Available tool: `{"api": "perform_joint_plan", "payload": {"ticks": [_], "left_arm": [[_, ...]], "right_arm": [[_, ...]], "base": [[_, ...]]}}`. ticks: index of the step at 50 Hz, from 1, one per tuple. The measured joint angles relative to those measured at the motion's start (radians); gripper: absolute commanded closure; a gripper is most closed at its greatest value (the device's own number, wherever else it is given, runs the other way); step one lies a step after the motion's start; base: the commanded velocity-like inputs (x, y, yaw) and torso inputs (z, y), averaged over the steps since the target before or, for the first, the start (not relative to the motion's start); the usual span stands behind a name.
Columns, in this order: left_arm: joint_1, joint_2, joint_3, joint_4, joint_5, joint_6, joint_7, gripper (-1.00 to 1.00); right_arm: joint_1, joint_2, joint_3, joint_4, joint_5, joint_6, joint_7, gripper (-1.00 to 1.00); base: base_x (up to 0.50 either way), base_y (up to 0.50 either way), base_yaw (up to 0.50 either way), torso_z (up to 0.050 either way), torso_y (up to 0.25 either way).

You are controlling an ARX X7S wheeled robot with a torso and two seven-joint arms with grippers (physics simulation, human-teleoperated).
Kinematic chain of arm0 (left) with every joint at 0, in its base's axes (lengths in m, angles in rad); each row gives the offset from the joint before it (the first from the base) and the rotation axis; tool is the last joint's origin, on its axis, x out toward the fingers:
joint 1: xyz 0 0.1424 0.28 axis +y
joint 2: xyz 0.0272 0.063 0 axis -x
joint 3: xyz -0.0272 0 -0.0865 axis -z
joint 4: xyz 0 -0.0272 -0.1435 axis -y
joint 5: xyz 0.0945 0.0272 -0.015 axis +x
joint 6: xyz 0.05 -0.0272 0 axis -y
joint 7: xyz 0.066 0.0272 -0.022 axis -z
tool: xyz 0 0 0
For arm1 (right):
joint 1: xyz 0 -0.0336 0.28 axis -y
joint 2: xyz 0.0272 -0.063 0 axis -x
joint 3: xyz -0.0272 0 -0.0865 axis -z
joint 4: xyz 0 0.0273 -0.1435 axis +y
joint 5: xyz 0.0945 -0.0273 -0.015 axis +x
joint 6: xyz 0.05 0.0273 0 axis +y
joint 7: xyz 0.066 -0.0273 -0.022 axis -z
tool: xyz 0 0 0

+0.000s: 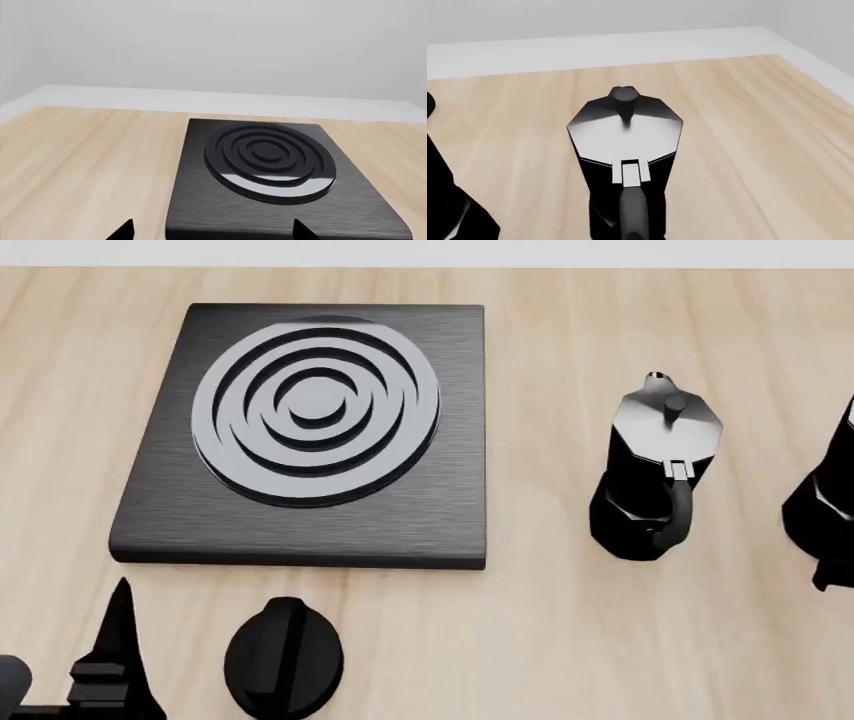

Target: Put the right moka pot on the stove.

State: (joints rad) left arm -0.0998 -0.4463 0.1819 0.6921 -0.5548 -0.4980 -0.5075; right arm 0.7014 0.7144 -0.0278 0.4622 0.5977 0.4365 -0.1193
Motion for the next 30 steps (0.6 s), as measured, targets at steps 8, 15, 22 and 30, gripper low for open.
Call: {"api": "perform_joint_plan", "payload": {"ticks": [8, 15, 22, 30], "left_arm": [[0.001, 0.0, 0.0, -0.002, 0.0, 0.005, -0.002, -1.0], [0.002, 0.001, 0.001, -0.006, 0.0, 0.011, -0.002, -1.0], [0.001, 0.002, 0.001, -0.01, -0.002, 0.015, -0.002, -1.0], [0.001, 0.002, 0.002, -0.015, -0.002, 0.021, -0.002, -1.0]], "right_arm": [[-0.025, 0.015, 0.015, -0.056, 0.012, 0.025, 0.031, 1.0], [-0.062, 0.046, 0.041, -0.158, 0.034, 0.072, 0.074, 1.0], [-0.125, 0.071, 0.081, -0.272, 0.065, 0.103, 0.112, 1.0], [-0.219, 0.094, 0.139, -0.411, 0.11, 0.132, 0.161, 1.0]], "base": [[0.0, 0.0, 0.0, 0.0, 0.0], [0.0, 0.0, 0.0, 0.0, 0.0], [0.0, 0.0, 0.0, 0.0, 0.0], [0.0, 0.0, 0.0, 0.0, 0.002]]}}
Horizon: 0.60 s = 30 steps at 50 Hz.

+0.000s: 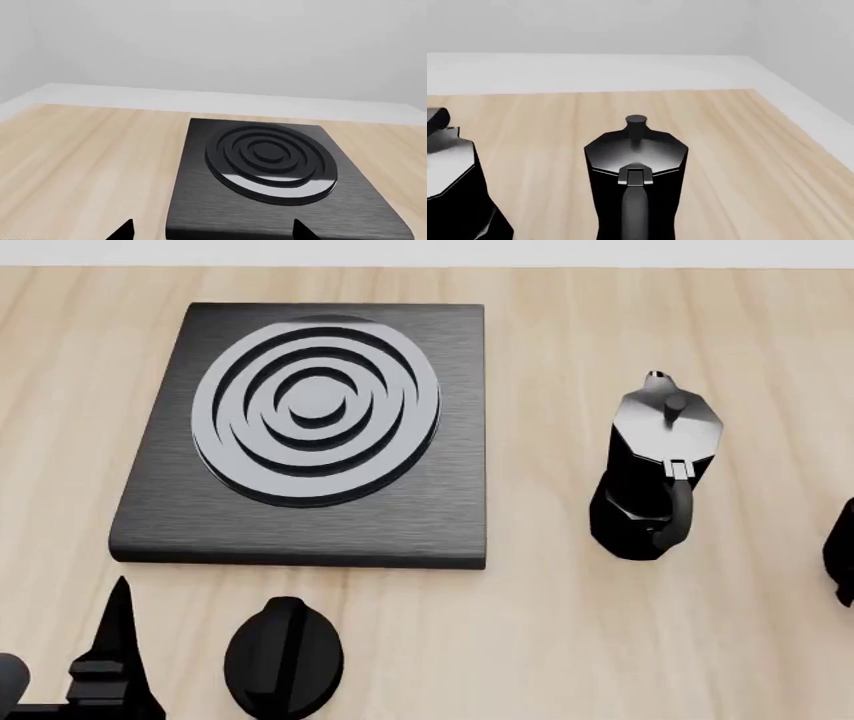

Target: Put the right moka pot on the stove.

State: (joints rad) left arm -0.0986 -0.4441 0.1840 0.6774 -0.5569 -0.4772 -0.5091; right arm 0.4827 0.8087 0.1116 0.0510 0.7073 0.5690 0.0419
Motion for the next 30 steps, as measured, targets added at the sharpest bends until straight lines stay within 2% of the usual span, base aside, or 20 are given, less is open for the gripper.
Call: {"api": "perform_joint_plan", "payload": {"ticks": [30], "left_arm": [[-0.003, -0.007, 0.004, 0.004, -0.009, -0.005, -0.01, -1.0]], "right_arm": [[-0.32, 0.097, 0.348, -0.562, 0.282, 0.26, 0.238, 1.0]], "base": [[0.0, 0.0, 0.0, 0.0, 0.001]]}}
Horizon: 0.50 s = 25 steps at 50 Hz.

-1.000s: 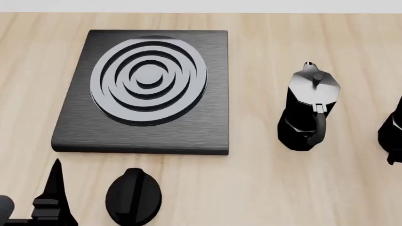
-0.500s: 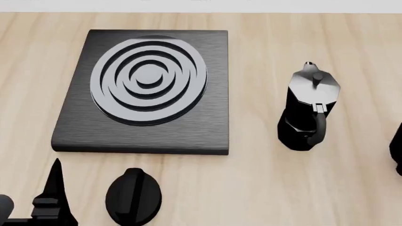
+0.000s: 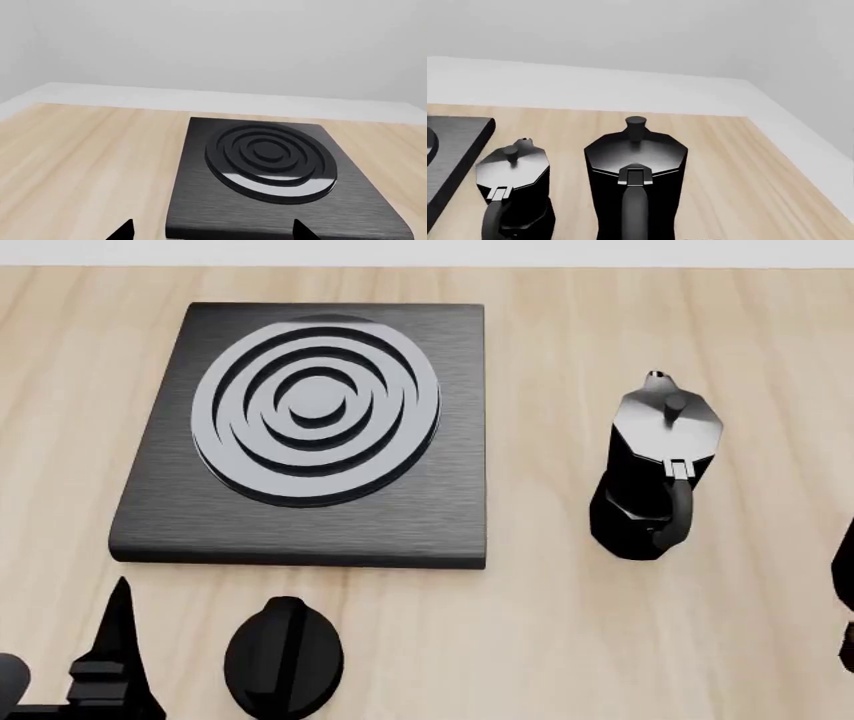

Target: Put the right moka pot on the stove.

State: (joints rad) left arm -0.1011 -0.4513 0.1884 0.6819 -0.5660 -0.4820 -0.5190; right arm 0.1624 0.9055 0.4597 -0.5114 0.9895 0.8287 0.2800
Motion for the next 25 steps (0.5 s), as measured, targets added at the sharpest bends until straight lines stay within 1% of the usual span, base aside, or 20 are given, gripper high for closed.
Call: {"api": "perform_joint_plan", "payload": {"ticks": [3, 12, 25], "left_arm": [[-0.001, -0.001, 0.001, 0.0, -0.001, -0.001, -0.001, -1.0], [-0.002, -0.004, 0.004, -0.001, 0.0, -0.001, -0.001, -1.0], [-0.003, -0.007, 0.006, -0.004, -0.001, 0.001, -0.003, -1.0]], "right_arm": [[-0.025, 0.004, 0.031, -0.048, 0.029, 0.02, 0.021, 1.0], [-0.128, -0.022, 0.092, -0.178, 0.036, 0.025, 0.036, 1.0], [-0.207, -0.042, 0.131, -0.299, 0.05, 0.029, 0.05, 1.0]], "base": [[0.0, 0.0, 0.0, 0.0, 0.0], [0.0, 0.0, 0.0, 0.0, 0.0], [0.0, 0.0, 0.0, 0.0, 0.001]]}}
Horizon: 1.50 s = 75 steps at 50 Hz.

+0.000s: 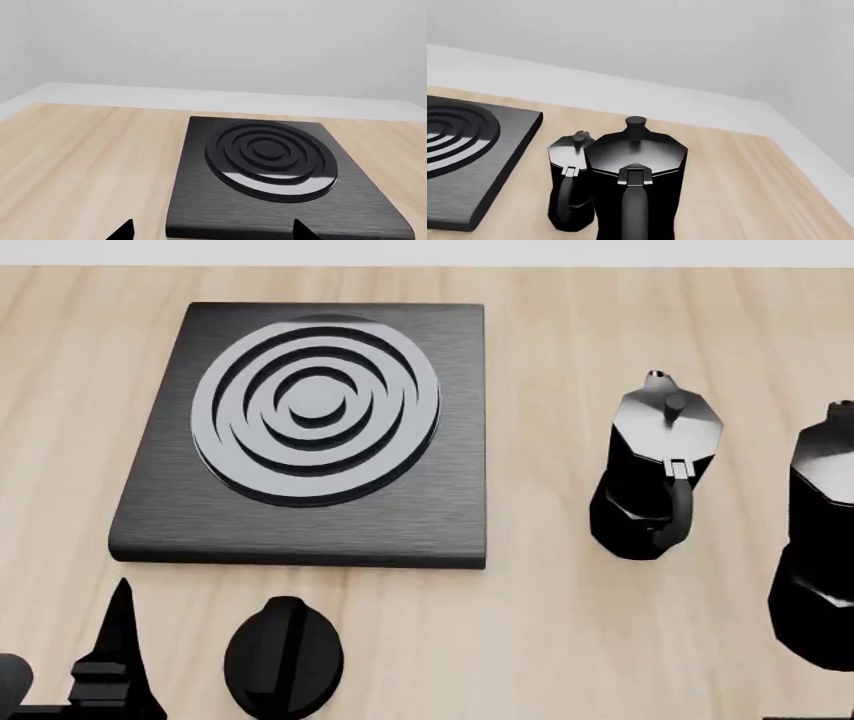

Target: Put the right moka pot on the stove.

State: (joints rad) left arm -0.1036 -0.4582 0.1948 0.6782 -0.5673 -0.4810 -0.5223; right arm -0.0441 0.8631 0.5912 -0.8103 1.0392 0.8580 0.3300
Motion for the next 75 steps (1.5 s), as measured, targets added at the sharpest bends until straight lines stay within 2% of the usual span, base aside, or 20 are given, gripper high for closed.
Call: {"api": "perform_joint_plan", "payload": {"ticks": [13, 29, 67, 75], "left_arm": [[-0.001, -0.003, 0.001, 0.0, -0.003, 0.001, -0.003, -1.0], [0.0, -0.005, 0.002, -0.001, -0.006, 0.007, -0.004, -1.0], [0.0, -0.014, 0.008, -0.002, -0.017, 0.015, -0.003, -1.0], [0.0, -0.015, 0.009, -0.003, -0.018, 0.016, -0.003, -1.0]], "right_arm": [[-0.019, -0.01, -0.021, -0.075, 0.007, -0.001, 0.016, 1.0], [0.034, -0.017, -0.143, -0.116, -0.009, -0.009, 0.032, 1.0], [0.348, -0.079, -0.507, -0.06, -0.045, 0.011, 0.025, 1.0], [0.477, -0.103, -0.568, -0.023, -0.007, 0.058, 0.037, 1.0]], "base": [[0.0, 0.0, 0.0, 0.0, 0.001], [0.0, 0.0, 0.0, 0.001, 0.001], [0.0, 0.0, 0.0, 0.0, 0.001], [0.0, 0.0, 0.0, 0.0, 0.0]]}}
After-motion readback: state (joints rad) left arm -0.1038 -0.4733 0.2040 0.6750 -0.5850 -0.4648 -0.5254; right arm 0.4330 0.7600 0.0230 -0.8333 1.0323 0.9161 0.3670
